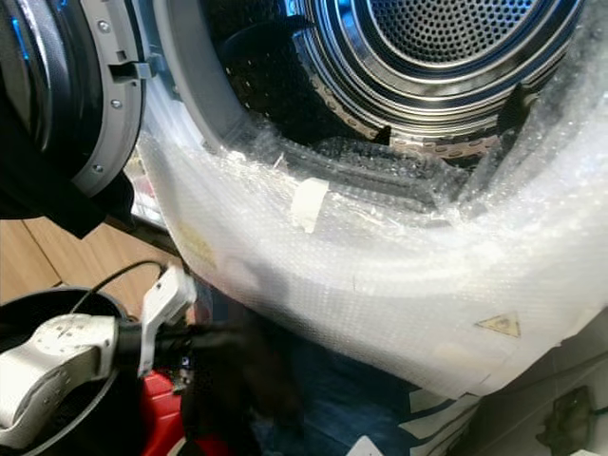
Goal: Clothes washing
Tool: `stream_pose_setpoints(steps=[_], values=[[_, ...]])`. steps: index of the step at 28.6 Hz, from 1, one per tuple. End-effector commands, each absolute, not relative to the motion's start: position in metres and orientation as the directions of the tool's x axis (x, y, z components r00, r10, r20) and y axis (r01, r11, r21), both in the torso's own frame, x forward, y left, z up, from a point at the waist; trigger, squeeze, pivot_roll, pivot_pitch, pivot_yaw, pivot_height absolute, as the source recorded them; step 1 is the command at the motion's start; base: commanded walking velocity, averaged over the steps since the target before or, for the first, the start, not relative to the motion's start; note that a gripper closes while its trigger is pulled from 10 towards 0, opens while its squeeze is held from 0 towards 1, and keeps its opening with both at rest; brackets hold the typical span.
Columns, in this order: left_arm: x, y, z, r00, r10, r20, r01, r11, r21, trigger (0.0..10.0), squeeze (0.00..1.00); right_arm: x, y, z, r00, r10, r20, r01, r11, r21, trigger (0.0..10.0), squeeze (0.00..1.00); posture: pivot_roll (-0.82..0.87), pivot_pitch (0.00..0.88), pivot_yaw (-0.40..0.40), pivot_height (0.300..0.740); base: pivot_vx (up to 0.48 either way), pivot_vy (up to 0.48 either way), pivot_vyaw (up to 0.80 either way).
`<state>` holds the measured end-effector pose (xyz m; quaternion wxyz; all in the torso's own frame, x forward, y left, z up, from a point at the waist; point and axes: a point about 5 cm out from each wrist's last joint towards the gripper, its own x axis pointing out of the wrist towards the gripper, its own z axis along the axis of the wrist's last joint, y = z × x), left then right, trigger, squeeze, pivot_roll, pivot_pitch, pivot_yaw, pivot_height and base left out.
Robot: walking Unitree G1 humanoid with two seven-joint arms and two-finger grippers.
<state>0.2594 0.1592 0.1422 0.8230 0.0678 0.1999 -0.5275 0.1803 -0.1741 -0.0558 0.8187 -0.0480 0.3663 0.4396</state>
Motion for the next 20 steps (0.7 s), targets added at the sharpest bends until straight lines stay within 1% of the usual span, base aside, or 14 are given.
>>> stream_pose_setpoints(steps=[1, 3, 4, 6, 7, 8, 10, 13, 15, 16, 20], values=[[0.26, 0.161, 0.143, 0.356, -0.852, -0.385, 0.902, 0.42, -0.097, 0.0, 0.0, 0.183, -0.179, -0.041, 0.355, 0.751, -0.557, -0.779, 0.567, 0.269, 10.0, 1.0, 0.02, 0.011, 0.004, 0.74, 0.0, 0.0, 0.0], [0.26, 0.161, 0.141, 0.355, -0.851, -0.386, 0.9, 0.423, -0.105, 0.0, 0.0, 0.184, -0.18, -0.038, 0.364, 0.756, -0.544, -0.78, 0.566, 0.267, 10.0, 1.0, 0.01, 0.009, 0.004, 0.74, 0.0, 0.0, 0.0], [0.26, 0.163, 0.136, 0.355, -0.845, -0.4, 0.898, 0.427, -0.105, 0.0, 0.0, 0.192, -0.186, -0.03, 0.433, 0.742, -0.511, -0.761, 0.605, 0.235, 10.0, 1.0, 0.0, 0.009, 0.006, 0.74, 0.0, 0.0, 0.0], [0.261, 0.163, 0.134, 0.354, -0.844, -0.403, 0.897, 0.429, -0.109, 0.0, 0.0, 0.201, -0.193, -0.02, 0.493, 0.732, -0.47, -0.74, 0.637, 0.216, 10.0, 1.0, 0.0, 0.004, 0.005, 0.74, 0.0, 0.0, 0.0], [0.261, 0.163, 0.134, 0.354, -0.844, -0.403, 0.897, 0.429, -0.109, 0.0, 0.0, 0.201, -0.193, -0.02, 0.493, 0.732, -0.47, -0.74, 0.637, 0.216, 10.0, 1.0, 0.0, 0.004, 0.005, 0.74, 0.0, 0.0, 0.0], [0.262, 0.159, 0.133, 0.335, -0.857, -0.393, 0.906, 0.407, -0.115, 0.0, 0.0, 0.206, -0.196, -0.006, 0.516, 0.748, -0.418, -0.745, 0.633, 0.211, 10.0, 1.0, 0.0, 0.0, 0.004, 0.74, 0.0, 0.0, 0.0], [0.262, 0.157, 0.133, 0.327, -0.862, -0.387, 0.91, 0.398, -0.118, 0.0, 0.0, 0.207, -0.197, -0.002, 0.52, 0.753, -0.402, -0.749, 0.629, 0.209, 10.0, 1.0, 0.0, 0.0, 0.004, 0.74, 0.0, 0.0, 0.0], [0.261, 0.147, 0.131, 0.288, -0.88, -0.378, 0.925, 0.358, -0.128, 0.0, 0.0, 0.221, -0.194, 0.015, 0.579, 0.741, -0.342, -0.734, 0.656, 0.178, 10.0, 1.0, -0.01, 0.0, 0.005, 0.74, 0.0, 0.0, 0.0], [0.261, 0.142, 0.129, 0.276, -0.884, -0.376, 0.93, 0.345, -0.13, 0.0, 0.0, 0.225, -0.187, 0.022, 0.574, 0.76, -0.304, -0.746, 0.639, 0.187, 10.0, 1.0, -0.01, 0.0, 0.004, 0.74, 0.0, 0.0, 0.0], [0.26, 0.137, 0.128, 0.26, -0.891, -0.371, 0.935, 0.329, -0.134, 0.0, 0.0, 0.226, -0.176, 0.027, 0.546, 0.794, -0.268, -0.774, 0.6, 0.203, 10.0, 1.0, 0.0, 0.0, 0.0, 0.74, 0.0, 0.0, 0.0], [0.257, 0.13, 0.126, 0.212, -0.903, -0.374, 0.949, 0.281, -0.143, 0.0, 0.0, 0.231, -0.156, 0.029, 0.505, 0.829, -0.239, -0.8, 0.554, 0.23, 10.0, 1.0, 0.01, 0.0, -0.006, 0.74, 0.0, 0.0, 0.0]])
